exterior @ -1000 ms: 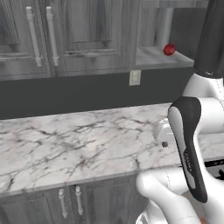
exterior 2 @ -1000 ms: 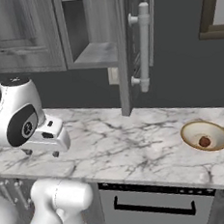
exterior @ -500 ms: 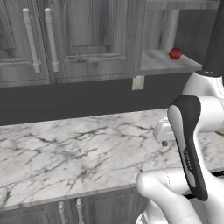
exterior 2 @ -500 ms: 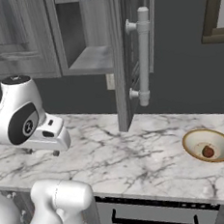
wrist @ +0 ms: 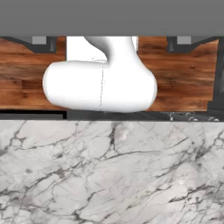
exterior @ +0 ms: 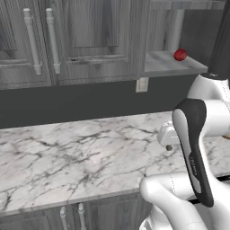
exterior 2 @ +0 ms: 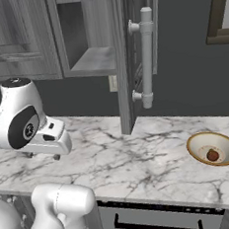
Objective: Pick the pears from the cabinet and place them in one bowl. Pick the potato from the sink and place it in the other bowl.
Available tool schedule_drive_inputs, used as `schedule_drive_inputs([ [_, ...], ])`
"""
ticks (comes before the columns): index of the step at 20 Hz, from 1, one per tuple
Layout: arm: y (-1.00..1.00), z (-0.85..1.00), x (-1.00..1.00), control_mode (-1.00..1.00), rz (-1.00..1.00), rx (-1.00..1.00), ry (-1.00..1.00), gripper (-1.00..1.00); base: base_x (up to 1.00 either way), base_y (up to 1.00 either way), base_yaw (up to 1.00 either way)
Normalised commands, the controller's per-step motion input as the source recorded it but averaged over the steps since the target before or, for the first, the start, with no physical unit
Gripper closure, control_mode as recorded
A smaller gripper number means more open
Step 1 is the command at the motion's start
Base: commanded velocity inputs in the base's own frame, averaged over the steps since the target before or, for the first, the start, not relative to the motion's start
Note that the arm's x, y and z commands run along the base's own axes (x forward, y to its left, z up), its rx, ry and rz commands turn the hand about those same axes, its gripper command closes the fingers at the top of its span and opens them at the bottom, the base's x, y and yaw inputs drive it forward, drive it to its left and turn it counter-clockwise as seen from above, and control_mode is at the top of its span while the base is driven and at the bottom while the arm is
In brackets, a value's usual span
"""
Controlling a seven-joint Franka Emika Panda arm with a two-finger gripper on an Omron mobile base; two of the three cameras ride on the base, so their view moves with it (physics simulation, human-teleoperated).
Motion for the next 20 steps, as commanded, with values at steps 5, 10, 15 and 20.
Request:
schedule_drive_inputs([
  [5, 0.07, 0.06, -0.17, -1.00, -0.13, 0.00, -0.07, -1.00, 0.00, 0.00, 0.00],
  [10, -0.12, 0.76, -0.03, -1.00, -0.13, 0.00, -0.17, -1.00, 0.00, 0.00, 0.00],
  [15, -0.04, 0.83, 0.06, -1.00, -0.11, -0.01, -0.05, -1.00, 0.00, 0.00, 0.00],
  [20, -0.05, 0.27, 0.56, -1.00, -0.04, -0.09, -0.25, -1.00, 0.00, 0.00, 0.00],
])
